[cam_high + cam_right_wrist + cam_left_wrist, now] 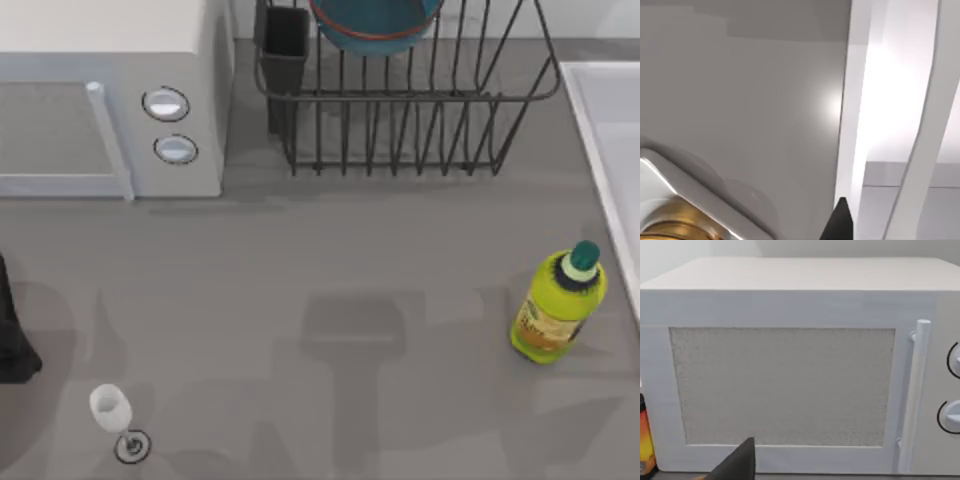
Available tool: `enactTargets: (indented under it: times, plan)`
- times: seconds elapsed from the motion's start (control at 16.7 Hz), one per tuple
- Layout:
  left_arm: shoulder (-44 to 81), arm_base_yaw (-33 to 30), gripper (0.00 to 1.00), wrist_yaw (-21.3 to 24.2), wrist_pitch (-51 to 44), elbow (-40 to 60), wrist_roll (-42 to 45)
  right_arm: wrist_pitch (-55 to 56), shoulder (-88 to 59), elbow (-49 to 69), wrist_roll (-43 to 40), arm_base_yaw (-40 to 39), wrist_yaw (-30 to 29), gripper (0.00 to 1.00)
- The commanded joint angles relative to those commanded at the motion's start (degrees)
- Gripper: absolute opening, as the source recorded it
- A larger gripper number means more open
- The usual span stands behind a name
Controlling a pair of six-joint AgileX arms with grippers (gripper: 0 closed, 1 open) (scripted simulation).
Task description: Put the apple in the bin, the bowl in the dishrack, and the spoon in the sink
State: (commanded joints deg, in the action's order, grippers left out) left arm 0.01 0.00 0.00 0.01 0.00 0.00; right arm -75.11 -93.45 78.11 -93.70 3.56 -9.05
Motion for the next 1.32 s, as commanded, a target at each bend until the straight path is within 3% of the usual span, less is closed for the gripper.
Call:
enactTargets:
  times: [0.42, 0.84, 1.08, 1.32]
  plan:
    - [0.00, 0.00, 1.00, 0.00, 0.00, 0.00, 0.00, -10.30, -28.09, 39.83, -1.59, 1.49, -1.82, 0.00]
    - [0.00, 0.00, 1.00, 0.00, 0.00, 0.00, 0.00, -19.55, -53.68, 76.37, -2.52, 3.87, 3.55, 0.00]
    - [0.00, 0.00, 1.00, 0.00, 0.00, 0.00, 0.00, -22.95, -62.68, 86.68, -3.08, 4.94, 6.89, 0.00]
    - [0.00, 0.00, 1.00, 0.00, 0.00, 0.00, 0.00, -23.52, -64.17, 88.19, -3.22, 5.13, 7.55, 0.00]
